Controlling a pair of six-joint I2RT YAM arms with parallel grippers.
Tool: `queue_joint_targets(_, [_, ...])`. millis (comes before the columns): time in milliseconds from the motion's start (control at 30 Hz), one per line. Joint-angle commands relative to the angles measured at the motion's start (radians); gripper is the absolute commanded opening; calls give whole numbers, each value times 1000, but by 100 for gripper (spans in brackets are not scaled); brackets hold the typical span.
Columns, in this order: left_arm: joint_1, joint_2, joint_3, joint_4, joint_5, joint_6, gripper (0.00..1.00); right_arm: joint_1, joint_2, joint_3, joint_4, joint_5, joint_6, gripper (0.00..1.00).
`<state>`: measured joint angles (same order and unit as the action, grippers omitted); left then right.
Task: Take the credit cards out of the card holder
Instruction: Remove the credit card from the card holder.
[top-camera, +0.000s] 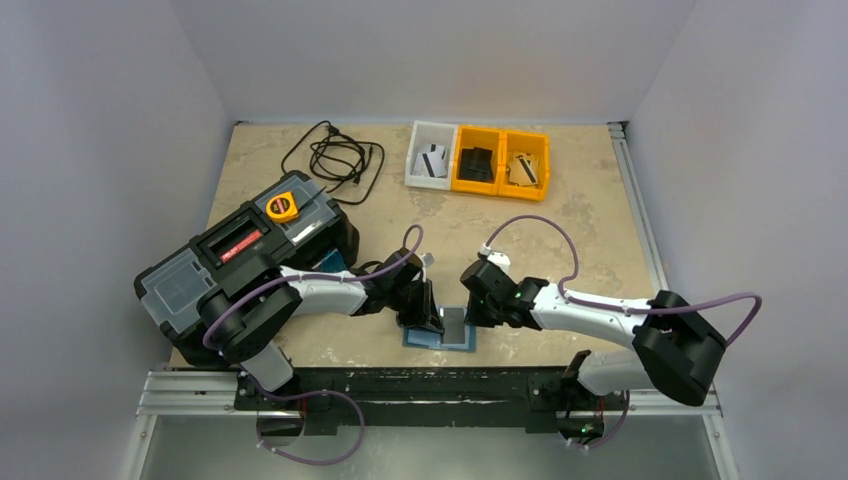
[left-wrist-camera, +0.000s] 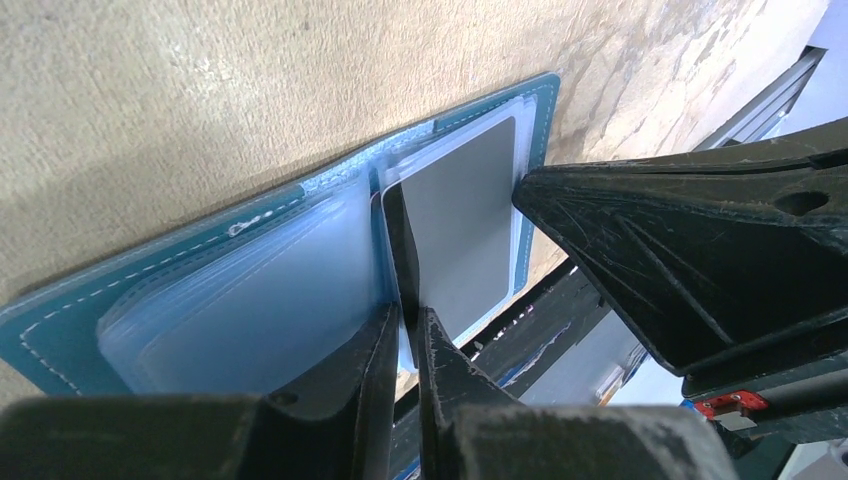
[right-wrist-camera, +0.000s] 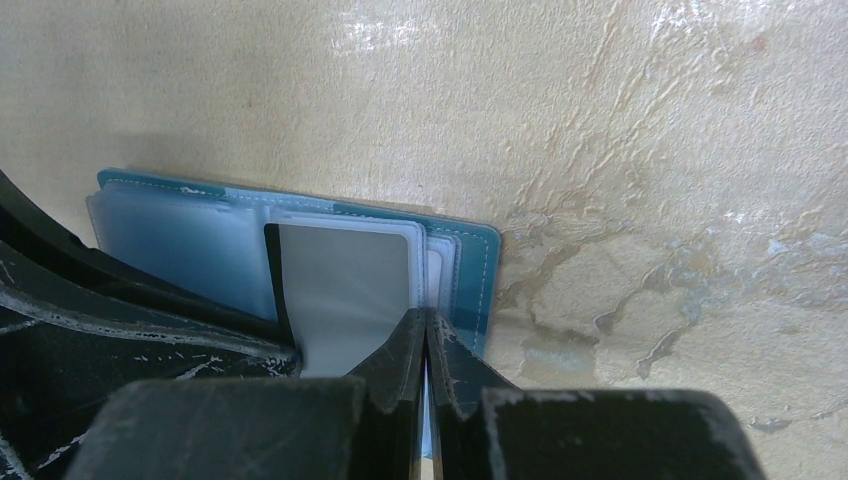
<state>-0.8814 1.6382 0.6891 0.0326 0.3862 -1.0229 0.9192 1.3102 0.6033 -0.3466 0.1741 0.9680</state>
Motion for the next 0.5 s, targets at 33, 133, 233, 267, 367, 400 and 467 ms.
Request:
queue_joint_targets(33, [7,2,-10,50,13,-13,9,10,33,1,-63,25,-2,0])
queue_joint_targets(133, [7,0,-5,46,16,-11,7,10,37,2,-61,28,-2,0])
queue_joint_targets(233, [5,0,7,31,14,-4,9,11,31,1,-57,30,-2,2])
queue_joint_targets(267, [5,0,9,30,15,-4,11,10,32,3,-57,30,-2,2])
queue_joint_targets(367, [5,2,21,22,14,-1,12,10,40,6,-56,27,-5,2])
queue_joint_targets(400, [5,5,24,19,15,1,12,10,44,6,-53,26,-5,2])
queue_joint_targets(467, [5,10,33,14,16,3,11,10,48,6,-50,23,-6,2])
